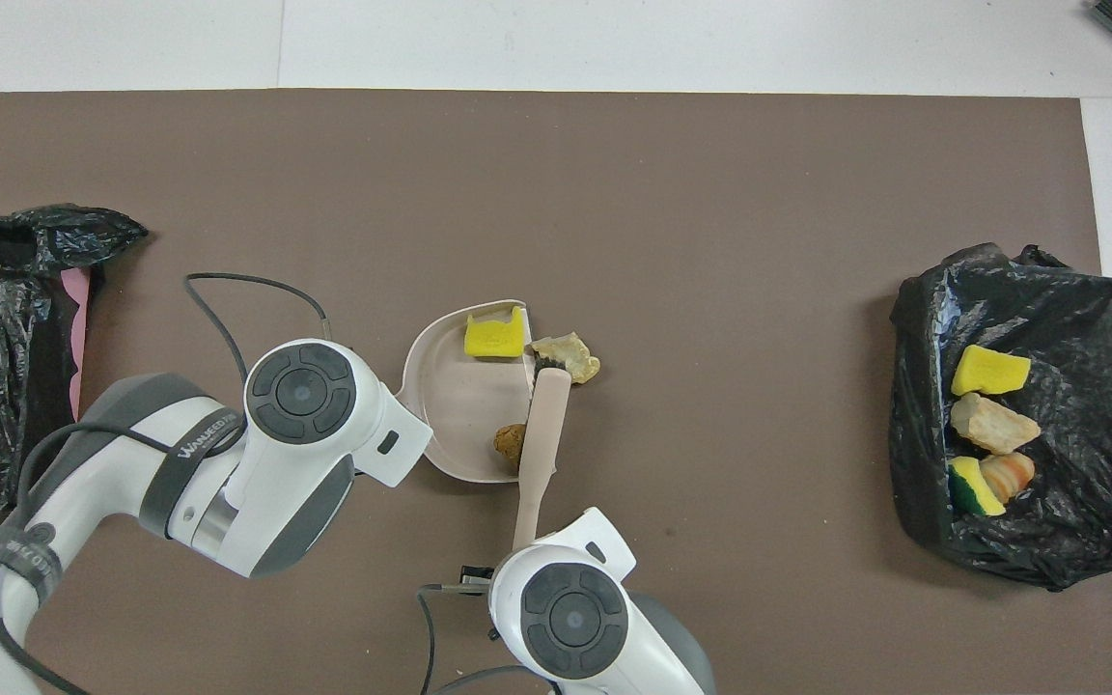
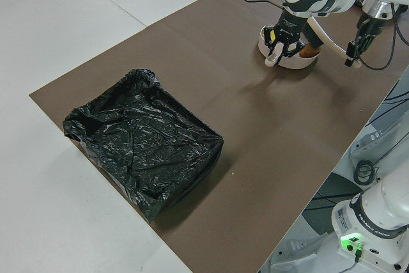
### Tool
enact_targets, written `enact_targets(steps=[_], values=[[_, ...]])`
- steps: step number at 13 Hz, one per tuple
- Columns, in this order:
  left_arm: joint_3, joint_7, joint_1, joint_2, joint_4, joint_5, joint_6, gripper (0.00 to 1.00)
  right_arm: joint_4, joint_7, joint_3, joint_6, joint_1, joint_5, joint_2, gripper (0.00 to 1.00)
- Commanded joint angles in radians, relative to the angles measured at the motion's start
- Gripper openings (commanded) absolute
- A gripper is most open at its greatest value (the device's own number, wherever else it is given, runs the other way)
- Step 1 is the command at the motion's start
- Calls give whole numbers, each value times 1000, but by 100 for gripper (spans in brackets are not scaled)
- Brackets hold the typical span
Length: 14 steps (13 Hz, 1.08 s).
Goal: Sweep and dump trash in bin
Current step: 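Sweep the sponge and bread into the dustpan with the right gripper's brush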
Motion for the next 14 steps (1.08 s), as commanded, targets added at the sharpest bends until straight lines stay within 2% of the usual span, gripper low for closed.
enact_targets(steps=[1,3,6,8,12,14], values=[[11,-24,-6,-21,-30,2,46,0,141,-56,-6,-216,-74,9,-6,0],[11,-22,-5,-21,-30,2,46,0,199,-115,-6,-309,-139,-94,17,0],[11,-24,-3,-21,-30,0,47,0,201,-377,-6,-317,-300,-207,58,0],[11,-36,-3,-21,-30,-7,44,0,225,-531,-3,-318,-372,-264,89,0],[13,-48,-3,-21,-32,-44,41,0,293,-554,1,-301,-332,-266,221,0],[13,-48,-5,-21,-35,-46,40,0,290,-554,1,-287,-306,-251,235,0]])
